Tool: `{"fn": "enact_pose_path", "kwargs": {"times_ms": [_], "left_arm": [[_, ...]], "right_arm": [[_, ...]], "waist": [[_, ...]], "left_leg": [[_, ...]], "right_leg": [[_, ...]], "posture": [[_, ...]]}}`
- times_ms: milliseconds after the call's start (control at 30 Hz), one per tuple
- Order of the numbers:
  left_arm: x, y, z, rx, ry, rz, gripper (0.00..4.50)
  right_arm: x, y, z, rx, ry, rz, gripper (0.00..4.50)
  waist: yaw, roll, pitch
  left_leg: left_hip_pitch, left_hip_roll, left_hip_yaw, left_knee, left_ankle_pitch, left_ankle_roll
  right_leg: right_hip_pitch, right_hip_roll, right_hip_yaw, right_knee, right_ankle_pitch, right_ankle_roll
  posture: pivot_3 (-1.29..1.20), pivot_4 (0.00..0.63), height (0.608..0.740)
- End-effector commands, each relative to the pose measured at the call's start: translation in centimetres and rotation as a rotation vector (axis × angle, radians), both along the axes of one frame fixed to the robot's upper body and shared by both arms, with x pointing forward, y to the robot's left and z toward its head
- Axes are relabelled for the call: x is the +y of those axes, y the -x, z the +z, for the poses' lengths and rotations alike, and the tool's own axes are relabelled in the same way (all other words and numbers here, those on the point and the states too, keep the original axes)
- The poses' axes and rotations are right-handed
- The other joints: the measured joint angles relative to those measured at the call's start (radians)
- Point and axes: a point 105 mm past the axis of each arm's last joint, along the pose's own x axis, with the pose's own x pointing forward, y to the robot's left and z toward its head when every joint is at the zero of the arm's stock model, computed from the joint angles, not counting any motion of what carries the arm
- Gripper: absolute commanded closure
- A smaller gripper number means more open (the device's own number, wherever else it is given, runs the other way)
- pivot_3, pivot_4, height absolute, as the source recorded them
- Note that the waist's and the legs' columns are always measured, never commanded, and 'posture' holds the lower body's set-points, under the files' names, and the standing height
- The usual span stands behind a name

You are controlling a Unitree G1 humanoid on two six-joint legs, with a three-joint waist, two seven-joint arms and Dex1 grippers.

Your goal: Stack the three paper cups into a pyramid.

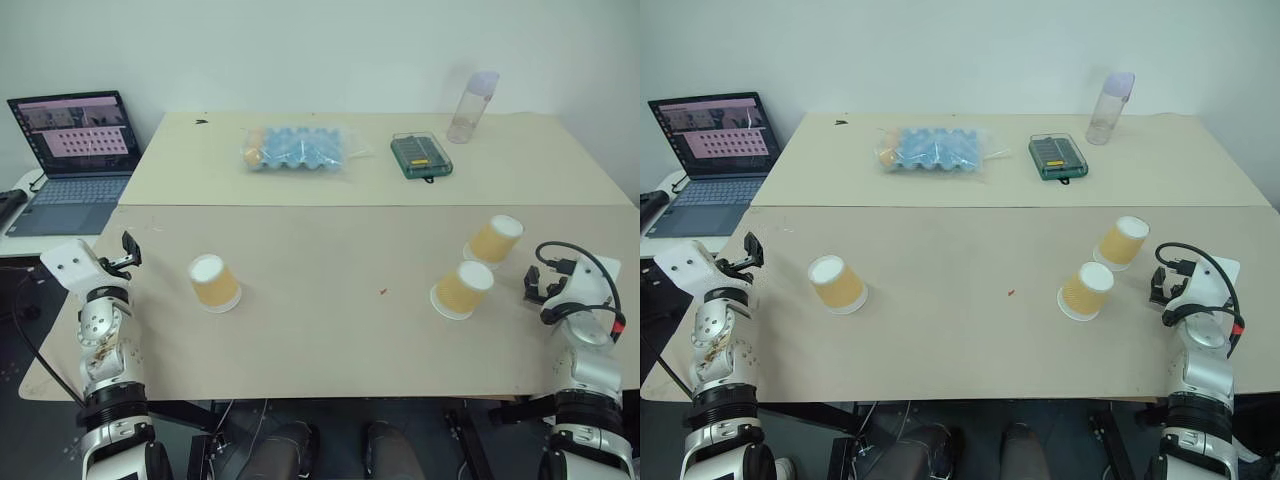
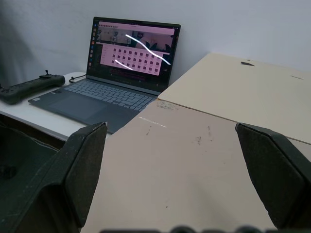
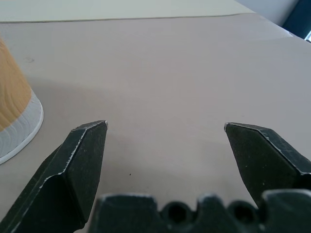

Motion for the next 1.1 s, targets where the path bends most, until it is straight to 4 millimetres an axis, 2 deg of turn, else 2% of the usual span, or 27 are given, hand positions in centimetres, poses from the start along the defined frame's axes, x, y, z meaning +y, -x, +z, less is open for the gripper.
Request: {"fn": "enact_pose_path", "kwargs": {"times_ms": [33,100,167,233,300,367,433,500,567,633,700,800,967,1000,1100], "left_arm": [[0.5,0.3,1.9,-0.057,-0.02,-0.005,0.0],[0.7,0.0,3.2,-0.087,-0.002,-0.042,0.0],[0.0,-0.4,5.8,-0.15,-0.024,-0.114,0.0],[-2.9,-0.9,10.2,-0.245,-0.052,-0.301,0.0],[-6.2,-0.6,13.5,-0.303,-0.116,-0.465,0.0],[-9.2,0.0,15.6,-0.33,-0.153,-0.599,0.0],[-12.1,0.8,16.7,-0.336,-0.166,-0.74,0.0],[-16.6,2.6,16.3,-0.291,-0.217,-0.984,0.0],[-20.4,5.0,14.6,-0.207,-0.251,-1.216,0.0],[-22.0,6.6,12.3,-0.106,-0.252,-1.35,0.0],[-22.4,7.5,10.4,-0.027,-0.24,-1.407,0.0],[-22.0,7.9,7.7,0.082,-0.247,-1.43,0.0],[-21.6,8.0,6.5,0.131,-0.259,-1.438,0.0],[-21.7,8.2,6.2,0.144,-0.265,-1.452,0.0],[-22.3,8.9,5.5,0.159,-0.267,-1.497,0.0]], "right_arm": [[-0.1,-0.3,1.7,-0.058,0.031,0.0,0.01],[-0.1,-0.3,1.6,-0.054,0.032,-0.001,0.01],[-0.2,-0.3,1.6,-0.053,0.033,-0.005,0.01],[-0.3,-0.2,1.5,-0.049,0.035,-0.008,0.01],[-0.4,-0.1,1.4,-0.047,0.034,-0.01,0.01],[-0.5,-0.1,1.4,-0.046,0.035,-0.012,0.01],[-0.5,-0.1,1.4,-0.048,0.035,-0.013,0.01],[-0.5,-0.1,1.6,-0.05,0.037,-0.013,0.01],[-0.6,-0.1,1.8,-0.054,0.044,-0.012,0.01],[-0.9,0.0,2.2,-0.054,0.057,-0.014,0.01],[-1.2,0.1,2.7,-0.048,0.089,-0.012,0.01],[-1.4,0.7,4.4,-0.031,0.173,0.052,0.01],[-1.4,2.4,6.8,-0.037,0.161,0.207,0.01],[-1.3,3.7,7.5,-0.006,0.166,0.302,0.01],[1.7,6.9,8.4,0.091,0.116,0.633,0.01]], "waist": [[0.0,0.0,0.0],[0.0,0.0,0.0],[-0.001,0.0,0.0],[-0.001,0.0,0.0],[0.003,-0.001,0.001],[0.002,-0.001,0.001],[-0.001,0.001,0.0],[-0.005,0.003,-0.001],[-0.015,0.003,-0.001],[-0.025,0.004,0.0],[-0.029,0.006,0.001],[-0.024,0.01,0.003],[-0.013,0.014,0.003],[-0.012,0.014,0.003],[0.008,0.019,0.003]], "left_leg": [[0.0,0.0,0.0,0.0,0.0,0.0],[0.0,0.0,0.0,0.0,0.0,0.0],[0.0,0.0,0.0,0.0,0.0,0.0],[-0.001,0.0,0.0,0.0,0.0,0.0],[-0.004,0.0,-0.001,0.001,0.0,0.0],[-0.004,-0.001,0.0,0.001,0.0,0.0],[-0.004,-0.001,0.001,0.001,-0.001,0.001],[-0.003,-0.001,0.002,0.0,-0.001,0.001],[-0.004,0.0,0.003,-0.001,0.003,-0.004],[-0.003,0.001,0.004,-0.002,0.004,-0.006],[-0.003,0.001,0.005,-0.003,0.003,-0.005],[0.001,0.004,0.008,-0.004,-0.001,0.001],[0.002,0.008,0.01,-0.004,0.0,0.0],[0.002,0.008,0.011,-0.004,-0.001,0.0],[0.0,0.009,0.012,-0.004,-0.002,0.003]], "right_leg": [[0.0,0.0,0.0,0.0,0.0,0.0],[0.0,0.0,0.0,0.0,0.0,0.0],[0.0,0.0,0.0,0.0,0.0,0.0],[-0.001,0.0,0.0,0.001,0.0,0.0],[-0.004,0.0,-0.001,0.0,0.0,0.0],[-0.004,-0.001,-0.001,0.0,0.0,0.0],[-0.003,-0.001,0.0,-0.001,0.0,0.0],[-0.002,-0.001,0.001,-0.001,0.0,0.0],[-0.002,0.0,0.003,-0.001,0.0,0.0],[-0.002,0.001,0.005,0.0,-0.001,-0.001],[-0.003,0.002,0.006,0.001,-0.001,-0.001],[-0.002,0.006,0.011,0.002,-0.001,-0.002],[0.001,0.008,0.013,-0.001,-0.002,0.0],[0.001,0.009,0.013,-0.001,-0.002,0.0],[0.0,0.008,0.013,-0.002,-0.002,-0.001]], "posture": [[0.0,0.15,0.74],[0.0,0.15,0.74],[0.0,0.15,0.74],[0.0,0.15,0.74],[0.0,0.15,0.74],[0.0,0.15,0.74],[0.0,0.15,0.74],[0.0,0.15,0.74],[0.0,0.15,0.74],[0.0,0.15,0.74],[0.0,0.15,0.74],[0.0,0.15,0.74],[0.0,0.15,0.74],[0.0,0.15,0.74],[0.0,0.15,0.74]]}}
